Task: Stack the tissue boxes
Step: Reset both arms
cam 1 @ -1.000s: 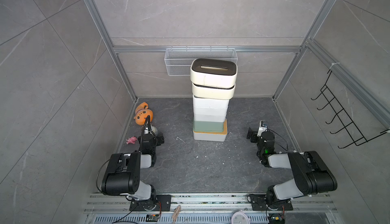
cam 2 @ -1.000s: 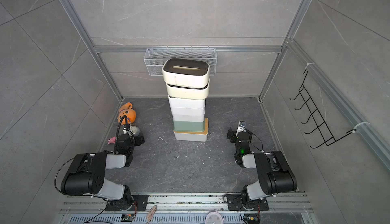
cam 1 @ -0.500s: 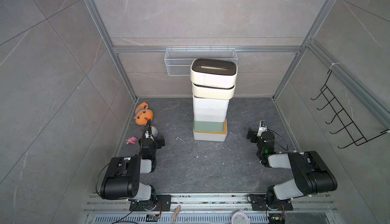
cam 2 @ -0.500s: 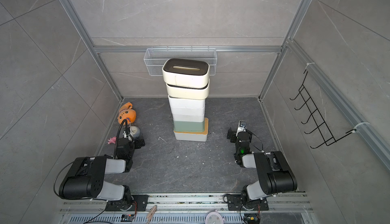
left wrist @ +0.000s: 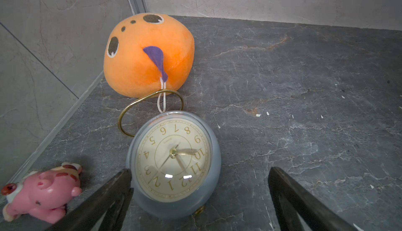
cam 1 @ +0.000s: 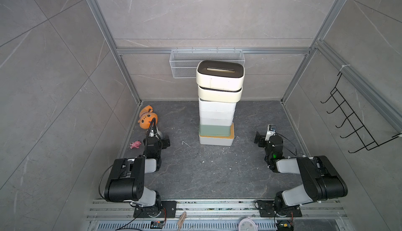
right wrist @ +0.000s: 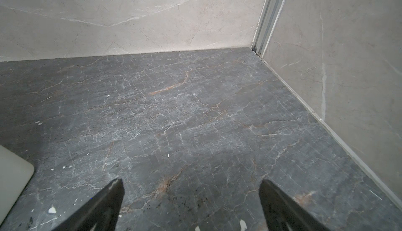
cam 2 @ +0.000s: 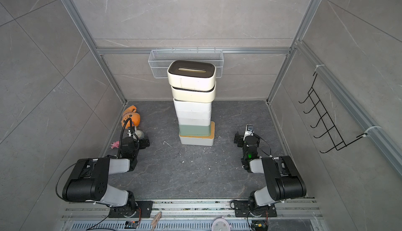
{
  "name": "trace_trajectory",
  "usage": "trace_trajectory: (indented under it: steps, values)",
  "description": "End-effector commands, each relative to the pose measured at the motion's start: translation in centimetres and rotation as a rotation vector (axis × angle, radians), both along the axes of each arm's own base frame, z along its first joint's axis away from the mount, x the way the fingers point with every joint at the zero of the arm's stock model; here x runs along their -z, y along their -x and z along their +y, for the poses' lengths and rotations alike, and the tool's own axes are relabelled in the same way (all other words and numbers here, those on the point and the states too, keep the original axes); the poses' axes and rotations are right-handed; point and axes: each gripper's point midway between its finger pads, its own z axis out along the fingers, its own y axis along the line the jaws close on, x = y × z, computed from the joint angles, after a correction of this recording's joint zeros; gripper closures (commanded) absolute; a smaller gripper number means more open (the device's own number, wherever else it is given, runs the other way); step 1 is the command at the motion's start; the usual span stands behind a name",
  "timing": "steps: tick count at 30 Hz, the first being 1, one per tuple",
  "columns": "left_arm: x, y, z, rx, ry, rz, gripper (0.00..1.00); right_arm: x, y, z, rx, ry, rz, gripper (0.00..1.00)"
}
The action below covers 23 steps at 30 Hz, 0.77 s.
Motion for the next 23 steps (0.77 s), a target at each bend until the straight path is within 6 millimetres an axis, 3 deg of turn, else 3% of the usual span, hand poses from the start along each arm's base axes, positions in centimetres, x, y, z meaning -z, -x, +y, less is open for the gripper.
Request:
trace_trajectory:
  steps: [1, 16, 20, 23]
  values:
    - [-0.6, -0.4, 0.1, 0.003, -0.008, -0.019, 0.0, 0.1, -0.1, 0.1, -0.002, -0.009, 0.007, 0.0]
    - [-0.6, -0.4, 0.1, 0.003, -0.009, -0.019, 0.0, 0.1, -0.1, 0.0, -0.004, -0.012, 0.006, 0.0]
    - [-0.6, -0.4, 0.1, 0.003, -0.009, -0.019, 0.0, -0.4, 0.8, 1.9, -0.097, 0.022, -0.04, 0.0]
    - [-0.6, -0.4, 0.1, 0.003, -0.009, -0.019, 0.0, 0.3, -0.3, 2.4, -0.165, -0.019, 0.021, 0.0]
